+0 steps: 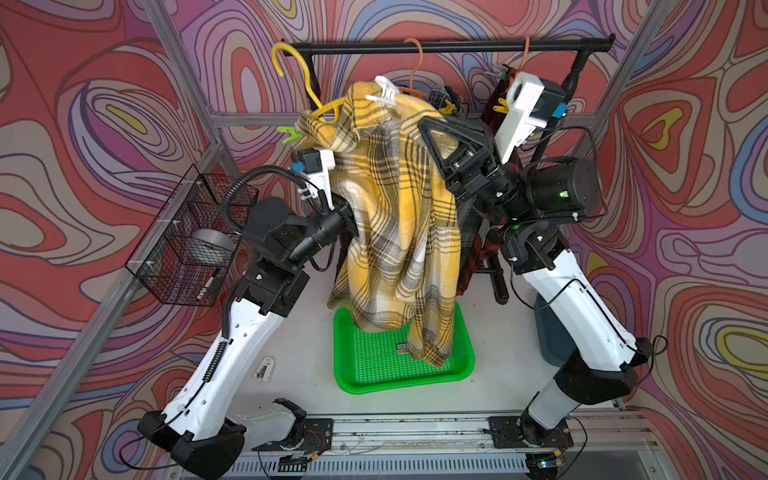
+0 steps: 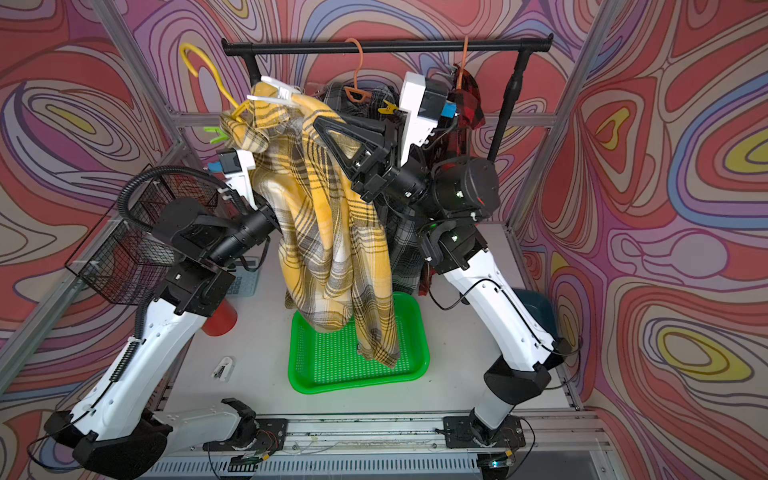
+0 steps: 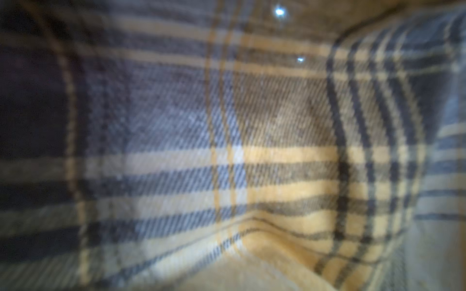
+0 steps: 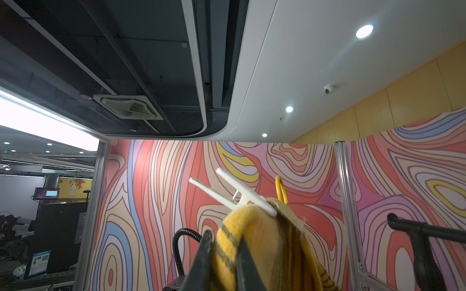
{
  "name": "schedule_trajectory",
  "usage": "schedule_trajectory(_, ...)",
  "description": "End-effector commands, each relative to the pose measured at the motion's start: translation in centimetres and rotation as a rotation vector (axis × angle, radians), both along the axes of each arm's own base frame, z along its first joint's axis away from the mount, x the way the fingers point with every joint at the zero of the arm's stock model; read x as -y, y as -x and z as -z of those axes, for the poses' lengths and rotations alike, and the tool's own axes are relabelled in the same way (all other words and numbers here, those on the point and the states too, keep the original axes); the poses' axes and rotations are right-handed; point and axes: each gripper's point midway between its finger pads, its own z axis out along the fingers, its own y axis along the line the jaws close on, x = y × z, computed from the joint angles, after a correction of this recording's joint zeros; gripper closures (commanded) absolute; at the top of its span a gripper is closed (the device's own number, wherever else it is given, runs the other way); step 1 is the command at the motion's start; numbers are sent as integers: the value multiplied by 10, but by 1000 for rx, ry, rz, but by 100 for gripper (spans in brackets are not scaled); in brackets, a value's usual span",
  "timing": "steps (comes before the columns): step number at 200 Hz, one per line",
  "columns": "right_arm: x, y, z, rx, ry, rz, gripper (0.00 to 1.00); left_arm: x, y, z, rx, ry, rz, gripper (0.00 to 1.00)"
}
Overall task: Remove the clothespins securing long-sleeve shirts to the hanger
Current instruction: Place the long-sleeve shirt at the bin.
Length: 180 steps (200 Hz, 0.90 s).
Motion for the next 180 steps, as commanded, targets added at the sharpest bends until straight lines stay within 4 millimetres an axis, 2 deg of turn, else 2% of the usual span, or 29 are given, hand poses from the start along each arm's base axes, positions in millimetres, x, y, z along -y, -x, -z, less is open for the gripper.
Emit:
schedule_trajectory(1, -36, -59, 62, -157, 130, 49, 100, 11, 62, -45, 215, 61, 113, 100)
schedule_trajectory(28, -33, -65, 79, -182, 140, 42, 100, 25, 73, -45, 221, 30, 135, 100)
schedule_trajectory(51, -30, -63, 95, -188, 152, 39, 100, 30, 69, -25, 180, 12, 119, 100)
schedule_trajectory(88, -24, -69, 123, -240, 169, 10, 100, 22, 52, 35, 57, -26, 23, 100)
schedule_trajectory(121, -26, -67, 148, -243, 189, -13, 100, 2, 49, 84, -34, -2, -62, 100)
schedule_trajectory(180, -32, -67, 216, -317, 235, -64, 100, -30, 48, 188, -216, -133, -207, 100)
